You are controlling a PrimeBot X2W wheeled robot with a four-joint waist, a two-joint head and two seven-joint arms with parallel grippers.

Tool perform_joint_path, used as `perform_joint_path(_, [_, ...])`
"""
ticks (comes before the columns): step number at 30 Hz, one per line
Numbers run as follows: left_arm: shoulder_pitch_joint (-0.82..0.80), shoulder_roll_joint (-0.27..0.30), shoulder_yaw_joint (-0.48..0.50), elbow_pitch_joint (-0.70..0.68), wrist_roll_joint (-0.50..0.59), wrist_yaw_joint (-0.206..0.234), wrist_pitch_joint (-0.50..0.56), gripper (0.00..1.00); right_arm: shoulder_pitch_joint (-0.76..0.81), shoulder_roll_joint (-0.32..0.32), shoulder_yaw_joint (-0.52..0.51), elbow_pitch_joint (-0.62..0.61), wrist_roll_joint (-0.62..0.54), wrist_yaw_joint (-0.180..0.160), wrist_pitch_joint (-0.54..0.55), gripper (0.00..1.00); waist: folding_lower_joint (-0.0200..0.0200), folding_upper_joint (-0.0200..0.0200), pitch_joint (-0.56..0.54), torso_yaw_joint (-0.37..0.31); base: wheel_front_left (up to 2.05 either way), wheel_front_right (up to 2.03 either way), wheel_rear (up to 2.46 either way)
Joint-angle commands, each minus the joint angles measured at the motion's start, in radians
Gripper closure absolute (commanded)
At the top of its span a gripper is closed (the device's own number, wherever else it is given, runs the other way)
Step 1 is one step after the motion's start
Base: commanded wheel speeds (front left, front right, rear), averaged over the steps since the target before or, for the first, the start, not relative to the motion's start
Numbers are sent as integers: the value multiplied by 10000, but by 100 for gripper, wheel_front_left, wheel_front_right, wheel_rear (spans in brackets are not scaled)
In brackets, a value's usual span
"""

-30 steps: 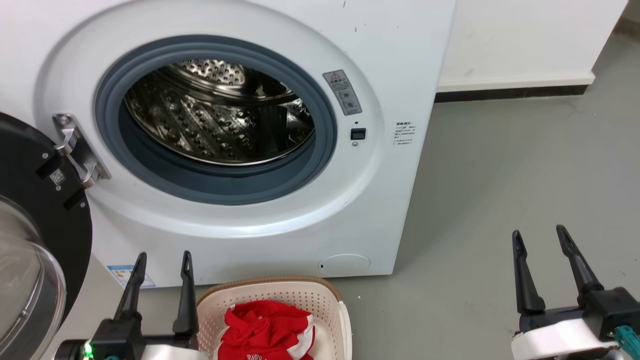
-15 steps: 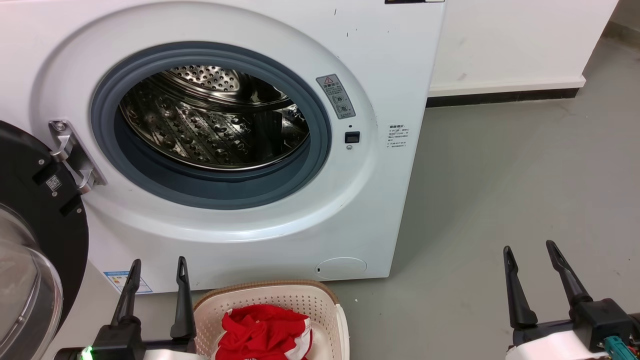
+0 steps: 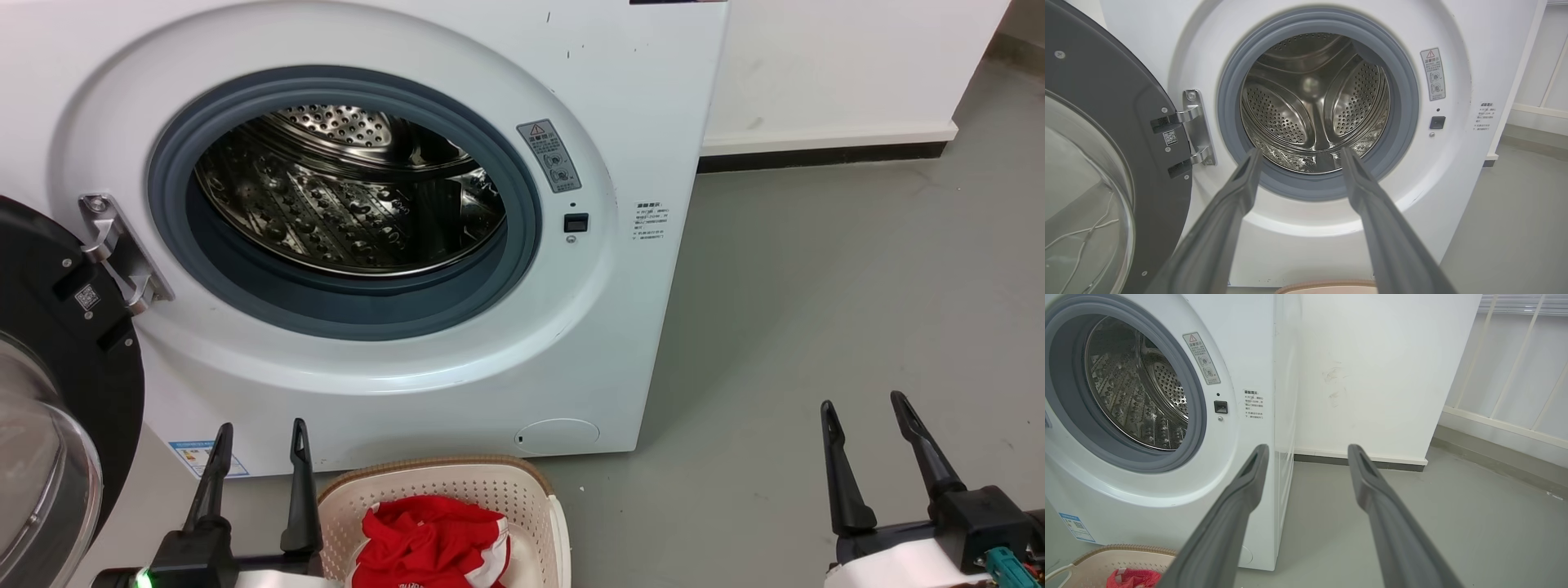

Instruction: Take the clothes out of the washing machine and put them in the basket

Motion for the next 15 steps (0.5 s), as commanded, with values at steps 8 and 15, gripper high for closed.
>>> perform_joint_path(8, [42, -29, 44, -66, -9, 16, -26, 0, -170, 10, 20, 4, 47, -14, -23, 0, 0, -1, 51, -30, 0, 0, 0])
perform_joint_path(15, [3, -33, -11, -94, -89, 110, -26, 0, -183, 10, 60, -25, 9, -14, -23, 0, 0, -1, 122, -16, 0, 0, 0])
